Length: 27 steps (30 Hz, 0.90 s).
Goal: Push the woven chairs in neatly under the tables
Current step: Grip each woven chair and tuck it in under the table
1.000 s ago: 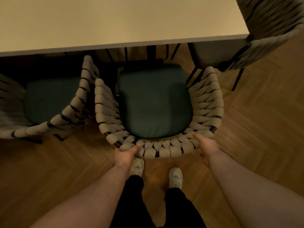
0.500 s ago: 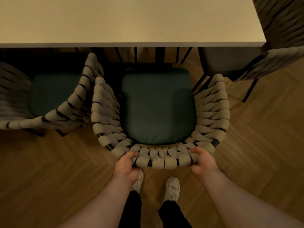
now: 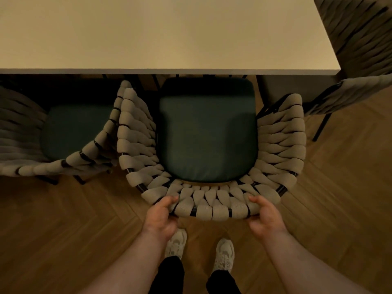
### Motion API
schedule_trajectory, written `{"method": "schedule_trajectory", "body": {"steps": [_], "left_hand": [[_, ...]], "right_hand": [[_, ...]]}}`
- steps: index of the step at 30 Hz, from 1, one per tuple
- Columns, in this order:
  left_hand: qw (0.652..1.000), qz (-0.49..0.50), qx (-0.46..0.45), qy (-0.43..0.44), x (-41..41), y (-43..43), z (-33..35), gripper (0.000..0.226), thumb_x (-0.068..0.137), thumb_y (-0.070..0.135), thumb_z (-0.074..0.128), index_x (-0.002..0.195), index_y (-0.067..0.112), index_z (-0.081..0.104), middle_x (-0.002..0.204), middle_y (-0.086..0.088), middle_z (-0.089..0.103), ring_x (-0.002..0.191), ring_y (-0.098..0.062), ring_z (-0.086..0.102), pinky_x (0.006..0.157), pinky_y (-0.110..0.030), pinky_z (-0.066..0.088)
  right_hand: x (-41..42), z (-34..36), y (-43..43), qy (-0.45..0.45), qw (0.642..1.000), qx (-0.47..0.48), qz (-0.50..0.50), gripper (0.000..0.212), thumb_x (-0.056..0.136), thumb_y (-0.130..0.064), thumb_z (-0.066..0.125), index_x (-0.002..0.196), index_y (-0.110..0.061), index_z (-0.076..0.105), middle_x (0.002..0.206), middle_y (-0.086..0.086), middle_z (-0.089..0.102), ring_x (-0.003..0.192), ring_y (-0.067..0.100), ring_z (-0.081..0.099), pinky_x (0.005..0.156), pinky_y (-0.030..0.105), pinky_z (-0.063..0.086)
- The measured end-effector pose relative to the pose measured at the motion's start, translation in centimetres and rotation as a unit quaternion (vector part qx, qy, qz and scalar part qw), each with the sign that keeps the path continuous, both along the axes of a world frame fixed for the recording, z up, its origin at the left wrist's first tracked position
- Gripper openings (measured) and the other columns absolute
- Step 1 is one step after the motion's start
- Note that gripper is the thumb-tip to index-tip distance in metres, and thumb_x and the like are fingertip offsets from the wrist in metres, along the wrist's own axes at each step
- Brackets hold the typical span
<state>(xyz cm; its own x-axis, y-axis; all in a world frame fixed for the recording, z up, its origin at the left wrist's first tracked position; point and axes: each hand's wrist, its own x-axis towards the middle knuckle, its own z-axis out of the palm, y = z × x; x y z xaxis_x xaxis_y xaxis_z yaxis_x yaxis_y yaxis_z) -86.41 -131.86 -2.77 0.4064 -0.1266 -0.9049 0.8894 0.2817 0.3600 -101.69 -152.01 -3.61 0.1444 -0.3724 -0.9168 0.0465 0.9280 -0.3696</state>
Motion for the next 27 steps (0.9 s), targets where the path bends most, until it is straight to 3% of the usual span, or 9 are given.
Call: {"method": "schedule_trajectory", "body": {"steps": [3,6,13,16,18,20,23,25,27], "left_hand": [[1.000,0.006,0.010,-0.008,1.9,-0.9,-0.3,0.033,0.096,-0.010,0.060,0.129,-0.007,0.064,0.123,-0.029,0.071,0.100,-0.039,0.074,0.058,-0.044,0.065],[1.000,0.008,0.023,-0.015,2.8,-1.4,-1.6,0.049,0.092,-0.011,0.063,0.140,-0.006,0.058,0.134,-0.031,0.066,0.112,-0.043,0.071,0.068,-0.048,0.066],[1.000,0.010,0.020,-0.004,3.7,-1.4,-3.5,0.034,0.096,-0.008,0.064,0.127,0.005,0.063,0.113,-0.022,0.073,0.101,-0.039,0.074,0.080,-0.053,0.061],[0.997,-0.041,0.053,-0.028,4.2,-1.4,-2.9,0.031,0.098,-0.001,0.068,0.127,0.007,0.063,0.112,-0.019,0.074,0.102,-0.035,0.074,0.081,-0.049,0.061],[0.980,-0.117,0.123,-0.106,4.5,-0.6,-3.1,0.057,0.092,0.010,0.080,0.143,0.009,0.054,0.125,-0.013,0.071,0.114,-0.032,0.071,0.092,-0.047,0.060],[0.905,-0.216,0.284,-0.230,4.9,0.4,-3.0,0.106,0.077,0.027,0.095,0.161,0.015,0.031,0.149,-0.007,0.053,0.137,-0.028,0.054,0.115,-0.049,0.047],[0.650,-0.427,0.464,-0.425,5.2,0.8,-1.3,0.125,0.077,0.058,0.086,0.169,0.027,0.008,0.177,-0.008,0.004,0.163,-0.034,0.006,0.131,-0.049,0.014],[0.468,-0.586,0.431,-0.501,5.4,0.3,0.2,0.114,0.083,0.075,0.069,0.169,0.035,0.005,0.178,-0.001,-0.010,0.162,-0.028,-0.015,0.131,-0.050,-0.004],[0.352,-0.724,0.341,-0.485,5.4,-0.5,0.9,0.112,0.082,0.083,0.064,0.169,0.035,0.010,0.179,0.004,0.004,0.163,-0.023,-0.010,0.132,-0.053,-0.006]], "right_hand": [[1.5,-0.3,-0.4,0.001,1.000,0.003,0.001,0.019,0.098,0.003,0.063,0.115,-0.004,0.066,0.123,0.024,0.069,0.112,0.042,0.069,0.089,0.057,0.057],[2.4,-1.1,-0.7,0.000,1.000,0.015,0.006,0.015,0.099,0.001,0.062,0.112,0.000,0.067,0.125,0.026,0.069,0.112,0.044,0.069,0.092,0.058,0.056],[3.4,-2.3,-1.9,0.022,0.999,0.011,0.025,0.049,0.095,-0.003,0.070,0.142,-0.011,0.058,0.130,0.024,0.069,0.110,0.043,0.073,0.071,0.054,0.065],[3.5,-1.5,-2.3,0.050,0.994,-0.014,0.097,0.042,0.100,-0.013,0.072,0.139,-0.011,0.058,0.127,0.021,0.069,0.111,0.039,0.072,0.081,0.054,0.061],[3.2,-1.6,-2.6,0.159,0.958,-0.115,0.211,0.069,0.094,-0.026,0.082,0.153,-0.010,0.049,0.137,0.018,0.066,0.121,0.038,0.067,0.096,0.054,0.058],[2.8,-1.6,-2.9,0.321,0.834,-0.292,0.339,0.105,0.083,-0.039,0.091,0.164,-0.009,0.030,0.156,0.020,0.051,0.142,0.043,0.050,0.115,0.056,0.047],[3.1,0.0,-2.6,0.375,0.603,-0.516,0.479,0.108,0.088,-0.052,0.081,0.170,-0.019,0.019,0.177,0.013,0.018,0.164,0.036,0.013,0.131,0.054,0.015],[3.7,1.5,-2.3,0.297,0.496,-0.562,0.591,0.097,0.090,-0.070,0.069,0.167,-0.028,0.028,0.176,0.003,0.025,0.163,0.026,0.017,0.131,0.056,0.007],[4.1,2.0,-1.9,0.230,0.391,-0.501,0.737,0.093,0.086,-0.083,0.062,0.162,-0.038,0.036,0.168,-0.009,0.042,0.159,0.017,0.030,0.131,0.060,0.002]]}}
